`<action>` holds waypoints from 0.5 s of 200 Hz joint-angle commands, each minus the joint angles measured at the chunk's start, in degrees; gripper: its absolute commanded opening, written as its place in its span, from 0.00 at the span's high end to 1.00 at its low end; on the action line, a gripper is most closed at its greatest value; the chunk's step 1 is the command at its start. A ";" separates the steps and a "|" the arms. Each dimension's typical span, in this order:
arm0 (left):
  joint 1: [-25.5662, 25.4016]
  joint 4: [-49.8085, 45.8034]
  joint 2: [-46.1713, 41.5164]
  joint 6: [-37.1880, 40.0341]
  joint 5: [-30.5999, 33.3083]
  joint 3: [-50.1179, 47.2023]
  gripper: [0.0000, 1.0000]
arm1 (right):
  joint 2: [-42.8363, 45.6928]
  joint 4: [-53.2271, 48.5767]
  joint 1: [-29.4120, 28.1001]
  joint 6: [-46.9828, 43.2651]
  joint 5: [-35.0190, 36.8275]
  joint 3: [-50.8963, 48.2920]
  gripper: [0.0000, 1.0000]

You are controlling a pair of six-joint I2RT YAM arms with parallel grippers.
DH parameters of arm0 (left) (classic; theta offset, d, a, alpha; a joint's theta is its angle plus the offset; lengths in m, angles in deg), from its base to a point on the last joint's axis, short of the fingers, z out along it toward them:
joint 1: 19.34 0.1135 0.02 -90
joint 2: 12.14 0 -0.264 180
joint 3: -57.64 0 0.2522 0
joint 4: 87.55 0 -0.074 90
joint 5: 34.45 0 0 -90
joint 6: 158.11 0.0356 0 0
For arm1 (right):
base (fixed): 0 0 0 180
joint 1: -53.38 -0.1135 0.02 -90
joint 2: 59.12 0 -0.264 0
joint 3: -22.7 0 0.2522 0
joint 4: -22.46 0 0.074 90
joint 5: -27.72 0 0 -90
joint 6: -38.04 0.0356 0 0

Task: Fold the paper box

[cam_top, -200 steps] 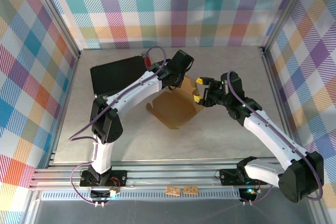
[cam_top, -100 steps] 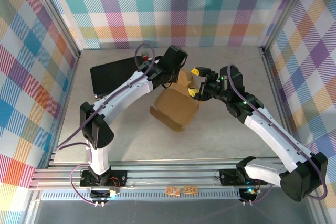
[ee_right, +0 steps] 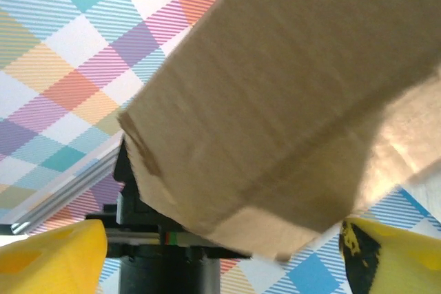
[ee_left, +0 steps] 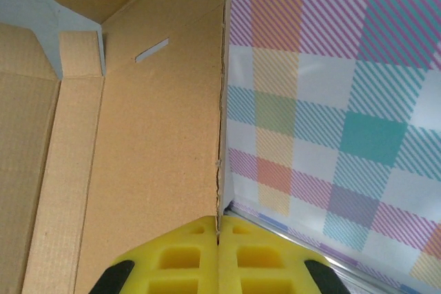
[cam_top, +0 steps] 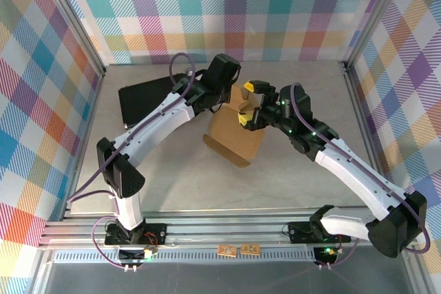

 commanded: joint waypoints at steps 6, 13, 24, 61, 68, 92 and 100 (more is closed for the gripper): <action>1.60 2.61 -2.89 -1.17 1.05 -0.63 1.00 | 2.91 7.38 -4.67 2.71 6.83 -4.97 0.04; 1.80 2.89 -2.82 -1.52 0.85 -0.59 1.00 | 2.77 9.21 -5.64 3.42 8.13 -6.29 0.01; 2.13 3.05 -2.68 -1.83 0.52 -0.52 1.00 | 1.94 12.79 -6.40 3.52 9.91 -7.67 0.00; 2.52 3.46 -3.51 -3.64 -1.05 -2.52 1.00 | 1.11 17.80 -5.99 3.77 19.45 -10.18 0.01; 2.51 3.58 -3.80 -3.87 -1.18 -3.20 1.00 | 1.06 18.44 -5.59 3.69 20.53 -10.22 0.00; 2.59 4.52 -5.08 -4.69 -1.54 -5.79 1.00 | 1.88 18.74 -4.49 3.07 23.23 -10.07 0.01; 2.60 4.54 -5.39 -4.80 -1.62 -6.25 1.00 | 2.28 18.56 -4.09 2.91 23.61 -10.04 0.03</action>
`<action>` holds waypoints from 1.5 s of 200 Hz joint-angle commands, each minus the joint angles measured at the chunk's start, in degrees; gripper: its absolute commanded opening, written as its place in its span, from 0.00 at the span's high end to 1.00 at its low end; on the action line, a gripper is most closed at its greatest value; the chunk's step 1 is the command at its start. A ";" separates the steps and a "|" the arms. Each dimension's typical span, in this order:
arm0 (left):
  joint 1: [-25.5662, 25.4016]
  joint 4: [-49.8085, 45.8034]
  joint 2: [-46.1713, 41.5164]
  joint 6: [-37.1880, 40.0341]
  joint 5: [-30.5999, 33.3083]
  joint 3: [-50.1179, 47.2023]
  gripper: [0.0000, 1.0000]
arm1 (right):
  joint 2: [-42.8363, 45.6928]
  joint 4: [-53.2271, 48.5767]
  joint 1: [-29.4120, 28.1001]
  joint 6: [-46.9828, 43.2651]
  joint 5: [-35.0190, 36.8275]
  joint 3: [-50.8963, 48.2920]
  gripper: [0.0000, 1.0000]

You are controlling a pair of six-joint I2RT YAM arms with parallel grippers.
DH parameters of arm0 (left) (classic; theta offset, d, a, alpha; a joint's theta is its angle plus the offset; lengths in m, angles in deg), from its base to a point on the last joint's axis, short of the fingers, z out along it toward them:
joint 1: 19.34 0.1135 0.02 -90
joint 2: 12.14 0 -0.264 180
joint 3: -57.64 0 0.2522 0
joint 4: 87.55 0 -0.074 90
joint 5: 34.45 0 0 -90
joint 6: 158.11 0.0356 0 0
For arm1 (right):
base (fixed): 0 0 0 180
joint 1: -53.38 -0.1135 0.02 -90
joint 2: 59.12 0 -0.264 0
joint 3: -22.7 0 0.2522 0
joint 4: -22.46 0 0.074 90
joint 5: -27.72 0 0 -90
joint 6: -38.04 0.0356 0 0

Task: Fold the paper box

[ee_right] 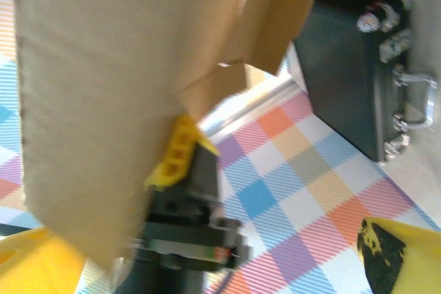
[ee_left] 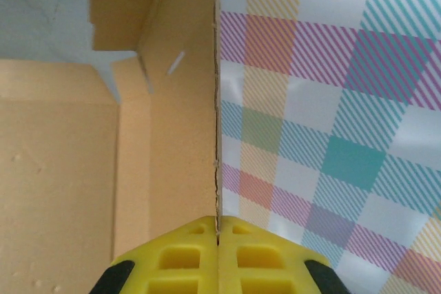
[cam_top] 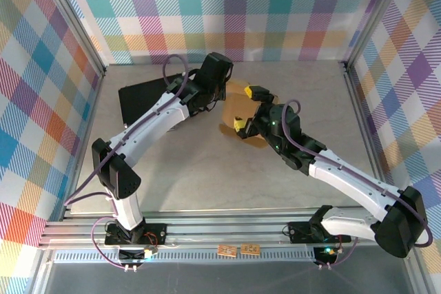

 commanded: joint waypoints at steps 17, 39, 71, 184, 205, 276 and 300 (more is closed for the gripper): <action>0.54 1.29 -3.85 -1.68 -0.87 -2.38 1.00 | 1.96 4.65 1.87 0.07 6.62 0.14 0.06; 0.50 1.94 -3.94 -2.27 -1.52 -3.08 1.00 | 2.51 2.25 2.50 -0.17 6.12 0.81 0.09; 0.33 2.69 -3.74 -2.39 -2.02 -2.85 1.00 | 0.91 2.23 2.66 1.77 4.69 -0.45 0.19; -0.31 3.38 -4.83 -3.35 -2.60 -5.82 1.00 | 5.80 -8.66 5.08 2.17 10.37 -1.01 0.79; -0.33 3.89 -4.37 -3.44 -3.33 -5.82 1.00 | 4.75 -8.75 5.51 2.97 10.23 -0.56 0.98; 4.25 17.53 -4.60 -1.25 -9.95 -15.96 0.52 | 6.17 -14.44 10.26 7.64 1.56 0.46 1.00; 7.08 23.46 -3.61 -0.52 -13.50 -18.97 0.40 | 6.62 -16.22 12.27 8.70 -1.38 0.57 1.00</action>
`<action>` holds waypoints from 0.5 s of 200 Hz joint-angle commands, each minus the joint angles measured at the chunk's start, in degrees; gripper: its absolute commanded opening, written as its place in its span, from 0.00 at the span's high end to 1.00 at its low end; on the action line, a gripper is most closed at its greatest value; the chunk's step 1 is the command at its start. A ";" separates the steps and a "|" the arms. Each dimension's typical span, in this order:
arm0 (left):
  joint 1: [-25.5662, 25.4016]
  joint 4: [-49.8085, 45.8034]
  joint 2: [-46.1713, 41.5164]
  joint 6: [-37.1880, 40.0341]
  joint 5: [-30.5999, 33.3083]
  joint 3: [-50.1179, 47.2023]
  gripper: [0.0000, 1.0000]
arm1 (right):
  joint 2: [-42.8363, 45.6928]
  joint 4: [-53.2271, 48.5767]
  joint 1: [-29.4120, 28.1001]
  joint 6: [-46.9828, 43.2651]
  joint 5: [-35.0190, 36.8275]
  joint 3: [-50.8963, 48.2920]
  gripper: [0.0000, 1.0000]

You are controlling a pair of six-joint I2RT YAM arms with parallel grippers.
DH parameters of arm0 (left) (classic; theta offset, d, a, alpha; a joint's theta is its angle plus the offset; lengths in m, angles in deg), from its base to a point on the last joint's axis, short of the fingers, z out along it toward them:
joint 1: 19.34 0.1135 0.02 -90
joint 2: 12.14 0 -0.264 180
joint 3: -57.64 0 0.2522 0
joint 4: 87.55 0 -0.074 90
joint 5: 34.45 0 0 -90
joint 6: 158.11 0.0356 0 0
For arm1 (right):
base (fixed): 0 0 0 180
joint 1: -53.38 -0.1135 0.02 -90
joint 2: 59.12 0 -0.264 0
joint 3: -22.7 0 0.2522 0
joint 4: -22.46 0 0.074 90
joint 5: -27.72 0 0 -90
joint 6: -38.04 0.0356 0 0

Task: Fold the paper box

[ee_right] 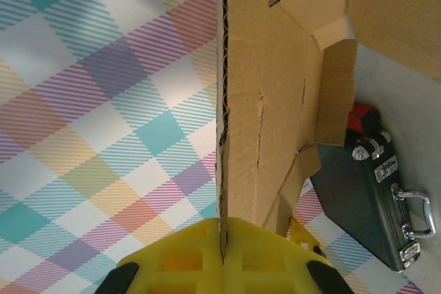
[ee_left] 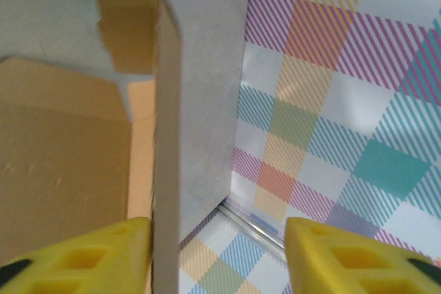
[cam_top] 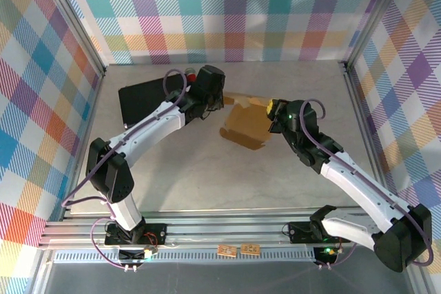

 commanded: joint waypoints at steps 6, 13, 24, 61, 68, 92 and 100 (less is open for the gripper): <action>3.76 9.36 0.17 1.69 -5.16 -2.59 0.37 | 1.55 -3.19 2.30 8.50 -5.03 1.49 1.00; 4.35 9.89 0.42 2.12 -6.02 -2.94 0.34 | 1.68 -3.44 3.15 8.62 -5.97 1.30 1.00; 5.28 10.41 0.90 2.48 -7.86 -3.43 0.30 | 1.94 -3.84 4.36 8.65 -7.13 1.12 1.00; 6.62 11.41 2.25 1.18 -14.82 -6.37 0.27 | 1.96 -4.65 7.93 9.18 -10.82 0.89 1.00; 6.74 9.36 2.43 1.10 -16.23 -6.24 0.27 | 1.95 -4.68 8.37 9.23 -11.05 0.80 1.00; 7.57 -0.96 1.44 6.02 -18.34 -5.11 0.26 | 1.87 -4.51 10.81 9.23 -14.10 0.30 1.00; 8.08 -2.76 0.77 7.47 -19.16 -5.94 0.25 | 1.95 -4.58 11.62 9.21 -15.02 0.19 1.00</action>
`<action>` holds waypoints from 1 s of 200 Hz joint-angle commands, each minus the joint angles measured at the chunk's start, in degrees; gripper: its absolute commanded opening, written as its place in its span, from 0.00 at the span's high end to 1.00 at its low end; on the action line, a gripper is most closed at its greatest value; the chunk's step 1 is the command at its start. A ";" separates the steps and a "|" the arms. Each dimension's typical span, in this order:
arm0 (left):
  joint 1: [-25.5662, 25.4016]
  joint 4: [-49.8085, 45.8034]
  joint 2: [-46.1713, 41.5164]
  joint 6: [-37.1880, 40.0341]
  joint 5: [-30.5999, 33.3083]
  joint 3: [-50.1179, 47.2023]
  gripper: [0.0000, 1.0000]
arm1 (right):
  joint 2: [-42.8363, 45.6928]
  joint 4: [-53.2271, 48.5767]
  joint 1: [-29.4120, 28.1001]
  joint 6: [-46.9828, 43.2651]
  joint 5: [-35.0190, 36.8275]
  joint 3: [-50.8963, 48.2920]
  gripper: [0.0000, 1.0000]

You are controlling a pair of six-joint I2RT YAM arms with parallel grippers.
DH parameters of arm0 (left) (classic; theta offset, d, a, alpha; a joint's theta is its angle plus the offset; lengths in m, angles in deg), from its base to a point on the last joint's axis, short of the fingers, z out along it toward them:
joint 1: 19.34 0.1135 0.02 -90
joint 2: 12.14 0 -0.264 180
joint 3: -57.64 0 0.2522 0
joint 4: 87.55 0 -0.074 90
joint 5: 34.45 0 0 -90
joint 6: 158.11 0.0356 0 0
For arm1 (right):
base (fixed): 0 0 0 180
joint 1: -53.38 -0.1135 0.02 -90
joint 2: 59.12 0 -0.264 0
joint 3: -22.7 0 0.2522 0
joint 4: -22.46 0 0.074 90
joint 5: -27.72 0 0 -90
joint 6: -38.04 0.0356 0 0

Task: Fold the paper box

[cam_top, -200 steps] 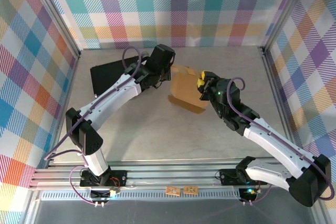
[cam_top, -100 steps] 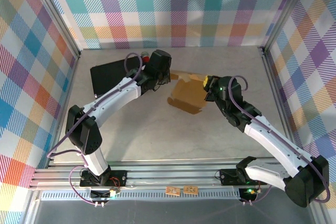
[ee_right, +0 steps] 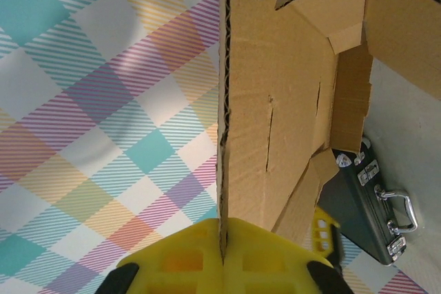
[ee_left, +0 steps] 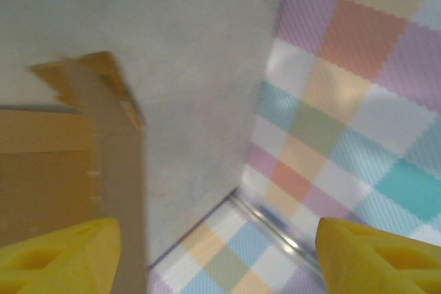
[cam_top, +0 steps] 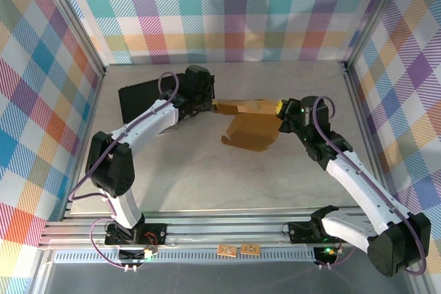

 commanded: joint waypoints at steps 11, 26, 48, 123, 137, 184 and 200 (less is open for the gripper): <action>2.03 -8.79 -2.42 6.81 -5.79 -2.52 0.24 | 1.14 -1.14 3.02 9.02 -5.59 0.08 1.00; 3.40 -8.57 -3.43 11.27 -7.00 -4.99 0.10 | 1.34 -1.44 4.43 8.80 -7.57 0.00 1.00; 6.30 -8.28 -1.40 13.22 -13.77 -5.57 0.08 | 1.50 -2.40 7.27 7.66 -11.80 0.21 1.00; 5.86 0.38 4.26 1.13 -19.75 -2.95 0.15 | 0.30 -0.99 10.10 7.03 -17.63 -1.19 1.00; 5.30 1.90 5.22 -0.48 -19.89 -2.34 0.19 | 0.22 -0.82 10.29 6.99 -17.94 -1.15 1.00; 5.01 4.16 5.93 -3.60 -16.83 -2.85 0.56 | 0.20 0.26 11.42 7.30 -19.06 -2.15 1.00; 5.01 4.74 6.02 -4.49 -16.48 -3.34 0.71 | 0.11 0.29 12.07 7.34 -19.99 -2.36 1.00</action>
